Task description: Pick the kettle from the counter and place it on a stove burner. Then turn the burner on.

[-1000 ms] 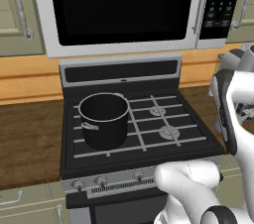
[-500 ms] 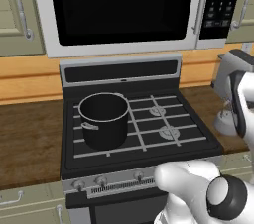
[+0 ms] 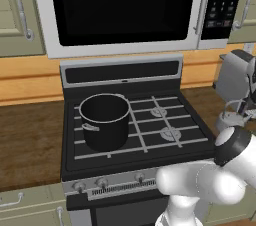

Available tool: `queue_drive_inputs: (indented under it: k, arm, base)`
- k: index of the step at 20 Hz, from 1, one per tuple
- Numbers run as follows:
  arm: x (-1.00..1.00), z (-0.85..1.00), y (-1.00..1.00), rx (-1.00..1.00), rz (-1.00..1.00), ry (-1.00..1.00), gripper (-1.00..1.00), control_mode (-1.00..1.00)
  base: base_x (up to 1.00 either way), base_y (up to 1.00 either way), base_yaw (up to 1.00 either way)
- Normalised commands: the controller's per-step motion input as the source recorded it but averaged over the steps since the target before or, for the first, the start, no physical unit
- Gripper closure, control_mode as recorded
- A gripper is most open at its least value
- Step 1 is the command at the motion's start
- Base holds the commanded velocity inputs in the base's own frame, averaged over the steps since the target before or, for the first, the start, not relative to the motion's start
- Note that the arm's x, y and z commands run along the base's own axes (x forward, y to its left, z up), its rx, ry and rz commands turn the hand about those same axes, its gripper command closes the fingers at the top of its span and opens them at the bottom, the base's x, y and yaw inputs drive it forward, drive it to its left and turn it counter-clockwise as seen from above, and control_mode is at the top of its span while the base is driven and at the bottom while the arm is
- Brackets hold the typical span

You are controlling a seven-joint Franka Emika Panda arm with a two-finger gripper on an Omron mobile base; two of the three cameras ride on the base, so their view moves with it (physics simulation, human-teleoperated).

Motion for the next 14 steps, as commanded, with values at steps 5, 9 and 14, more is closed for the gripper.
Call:
queue_drive_inputs:
  k: [5, 9, 14]
  arm:
    - [0.38, -0.38, 0.38, 0.0, -0.1, 0.15, -1.0, -1.0]
    - [0.0, -0.38, 0.1, 0.02, 0.0, 0.26, -1.0, -1.0]
    - [0.09, -0.46, 0.01, 0.0, -0.04, 0.11, -1.0, -1.0]
  base:
    - [0.0, 0.0, 0.0]
    - [0.0, 0.0, 0.0]
    - [0.0, 0.0, 0.0]
